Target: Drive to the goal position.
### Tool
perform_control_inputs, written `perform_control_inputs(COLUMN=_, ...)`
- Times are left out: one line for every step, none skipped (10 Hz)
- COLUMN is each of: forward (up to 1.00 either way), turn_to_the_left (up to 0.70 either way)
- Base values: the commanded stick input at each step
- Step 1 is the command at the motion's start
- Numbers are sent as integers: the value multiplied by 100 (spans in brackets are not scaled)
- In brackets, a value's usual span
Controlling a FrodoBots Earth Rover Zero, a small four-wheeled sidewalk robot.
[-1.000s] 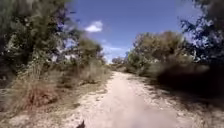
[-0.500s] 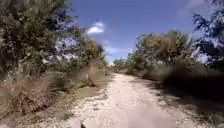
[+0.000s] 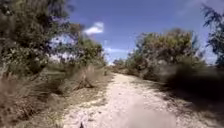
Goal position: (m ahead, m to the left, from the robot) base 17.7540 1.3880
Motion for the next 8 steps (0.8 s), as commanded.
perform_control_inputs(forward=70, turn_to_the_left=-27)
perform_control_inputs(forward=70, turn_to_the_left=-27)
perform_control_inputs(forward=70, turn_to_the_left=-26)
perform_control_inputs(forward=70, turn_to_the_left=0)
perform_control_inputs(forward=70, turn_to_the_left=-19)
perform_control_inputs(forward=70, turn_to_the_left=-27)
perform_control_inputs(forward=70, turn_to_the_left=-21)
perform_control_inputs(forward=70, turn_to_the_left=0)
